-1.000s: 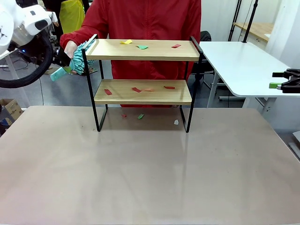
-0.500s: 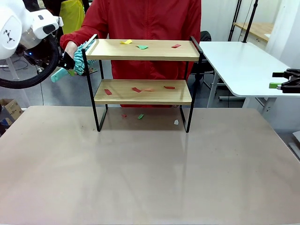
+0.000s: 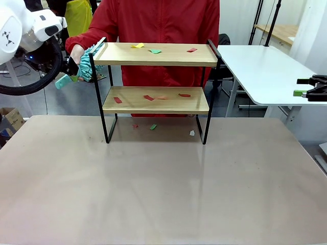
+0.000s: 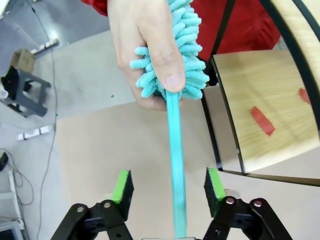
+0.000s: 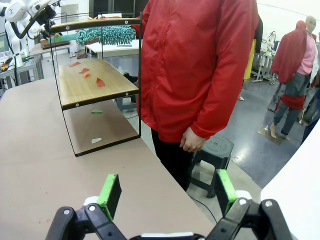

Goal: Clean the shelf.
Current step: Pick up the Duster handed by the human.

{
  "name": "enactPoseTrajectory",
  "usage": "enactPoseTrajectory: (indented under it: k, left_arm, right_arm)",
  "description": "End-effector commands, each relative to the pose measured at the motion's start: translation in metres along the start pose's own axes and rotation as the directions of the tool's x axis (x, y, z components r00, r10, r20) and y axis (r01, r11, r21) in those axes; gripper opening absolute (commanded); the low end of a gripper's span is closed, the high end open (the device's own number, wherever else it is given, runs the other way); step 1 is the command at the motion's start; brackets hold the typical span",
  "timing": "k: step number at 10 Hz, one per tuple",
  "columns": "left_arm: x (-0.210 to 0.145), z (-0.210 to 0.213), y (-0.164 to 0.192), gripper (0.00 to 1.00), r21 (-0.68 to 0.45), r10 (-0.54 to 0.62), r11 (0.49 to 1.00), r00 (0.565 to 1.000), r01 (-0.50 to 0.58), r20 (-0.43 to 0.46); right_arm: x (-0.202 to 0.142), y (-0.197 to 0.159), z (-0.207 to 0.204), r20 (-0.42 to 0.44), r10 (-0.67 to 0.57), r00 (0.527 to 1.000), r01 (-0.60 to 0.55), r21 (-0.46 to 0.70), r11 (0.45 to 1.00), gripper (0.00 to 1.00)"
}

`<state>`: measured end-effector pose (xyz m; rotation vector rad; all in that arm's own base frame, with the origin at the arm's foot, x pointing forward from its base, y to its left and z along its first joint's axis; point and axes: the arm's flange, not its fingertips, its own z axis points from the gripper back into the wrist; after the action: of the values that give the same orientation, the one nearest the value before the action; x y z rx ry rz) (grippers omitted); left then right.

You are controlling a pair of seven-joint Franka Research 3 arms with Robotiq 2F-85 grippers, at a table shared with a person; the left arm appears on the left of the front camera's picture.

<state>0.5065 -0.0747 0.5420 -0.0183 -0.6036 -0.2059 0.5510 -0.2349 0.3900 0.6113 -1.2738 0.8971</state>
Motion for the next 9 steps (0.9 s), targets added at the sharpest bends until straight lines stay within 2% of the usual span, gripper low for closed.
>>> enactPoseTrajectory:
  k: [1, 3, 4, 5, 9]
  left_arm:
    - [0.0011, -0.0015, -0.0004, 0.00, 0.023, 0.017, 1.000, 1.000, -0.017, -0.023]
    - [0.0017, 0.0007, -0.0004, 0.00, 0.021, 0.012, 1.000, 1.000, -0.011, -0.017]
    - [0.0013, 0.0007, -0.0005, 0.06, 0.023, 0.012, 1.000, 1.000, -0.011, -0.014]
    - [0.0014, -0.0002, -0.0002, 0.00, 0.027, 0.014, 1.000, 1.000, -0.014, -0.015]
    - [0.0024, 0.0019, 0.0016, 0.00, 0.064, 0.070, 0.995, 0.998, -0.070, 0.004]
  right_arm:
    - [0.0026, 0.0027, -0.0006, -0.001, 0.002, 1.000, -0.002, 0.004, 1.000, 1.00]
    - [0.0026, 0.0027, -0.0006, -0.001, 0.002, 1.000, -0.002, 0.004, 1.000, 1.00]
    - [0.0026, 0.0027, -0.0006, -0.001, 0.002, 1.000, -0.002, 0.004, 1.000, 1.00]
    - [0.0026, 0.0027, -0.0006, -0.001, 0.002, 1.000, -0.002, 0.004, 1.000, 1.00]
    - [0.0026, 0.0027, -0.0006, -0.001, 0.002, 1.000, -0.002, 0.004, 1.000, 1.00]
